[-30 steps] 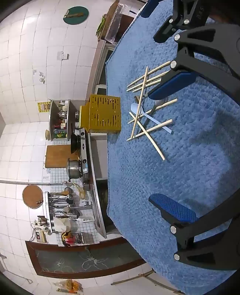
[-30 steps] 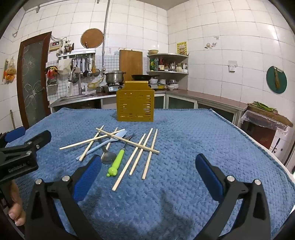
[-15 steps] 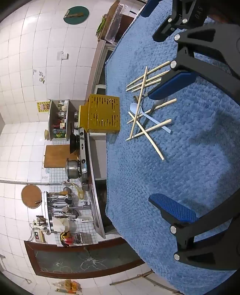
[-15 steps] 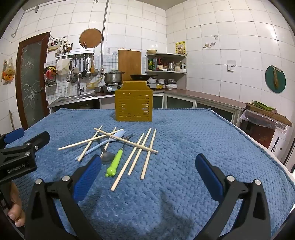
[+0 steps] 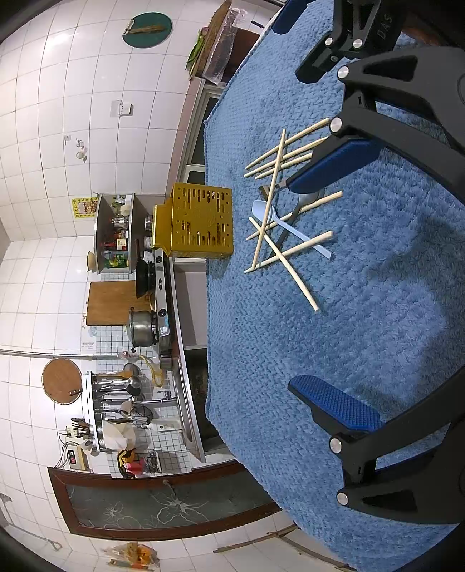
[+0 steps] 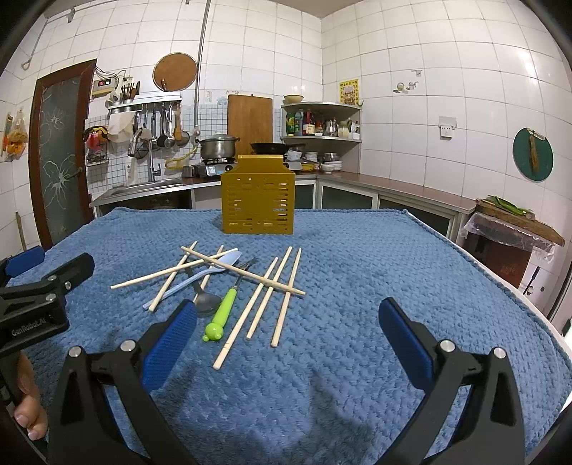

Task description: Organize utensils

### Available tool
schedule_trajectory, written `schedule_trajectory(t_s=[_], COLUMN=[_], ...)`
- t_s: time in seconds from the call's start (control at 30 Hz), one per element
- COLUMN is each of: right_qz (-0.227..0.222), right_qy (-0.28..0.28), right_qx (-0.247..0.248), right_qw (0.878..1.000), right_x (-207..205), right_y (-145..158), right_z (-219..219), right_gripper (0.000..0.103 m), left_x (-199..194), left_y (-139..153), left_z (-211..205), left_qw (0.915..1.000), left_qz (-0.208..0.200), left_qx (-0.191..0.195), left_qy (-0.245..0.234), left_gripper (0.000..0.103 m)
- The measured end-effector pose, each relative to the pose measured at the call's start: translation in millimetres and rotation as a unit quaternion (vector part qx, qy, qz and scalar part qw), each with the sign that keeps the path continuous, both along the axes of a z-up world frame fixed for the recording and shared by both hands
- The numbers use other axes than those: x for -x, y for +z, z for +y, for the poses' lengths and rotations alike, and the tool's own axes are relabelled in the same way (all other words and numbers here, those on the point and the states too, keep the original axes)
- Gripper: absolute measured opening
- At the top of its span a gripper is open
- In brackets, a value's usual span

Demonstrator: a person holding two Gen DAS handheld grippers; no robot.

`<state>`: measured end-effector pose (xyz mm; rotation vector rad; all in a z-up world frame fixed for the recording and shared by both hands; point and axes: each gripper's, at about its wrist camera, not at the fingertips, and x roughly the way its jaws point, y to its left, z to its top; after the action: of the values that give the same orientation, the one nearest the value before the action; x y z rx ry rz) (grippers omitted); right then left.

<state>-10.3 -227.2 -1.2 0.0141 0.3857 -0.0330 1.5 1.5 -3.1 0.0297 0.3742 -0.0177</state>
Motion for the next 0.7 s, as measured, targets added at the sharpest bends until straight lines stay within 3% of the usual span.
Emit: schedule_trajectory(t_s=[0.7], right_qz=[-0.001], right_qy=[-0.001], right_qx=[0.0], right_qw=[1.0], right_x=[0.1], right_y=[0.9], right_z=[-1.2], right_gripper=[0.099], left_x=[1.2], left_y=[0.8], left_z=[-1.5], left_qw=[1.0], left_qz=[-0.001], left_qx=[-0.001], left_qy=[-0.001], left_gripper=[0.098])
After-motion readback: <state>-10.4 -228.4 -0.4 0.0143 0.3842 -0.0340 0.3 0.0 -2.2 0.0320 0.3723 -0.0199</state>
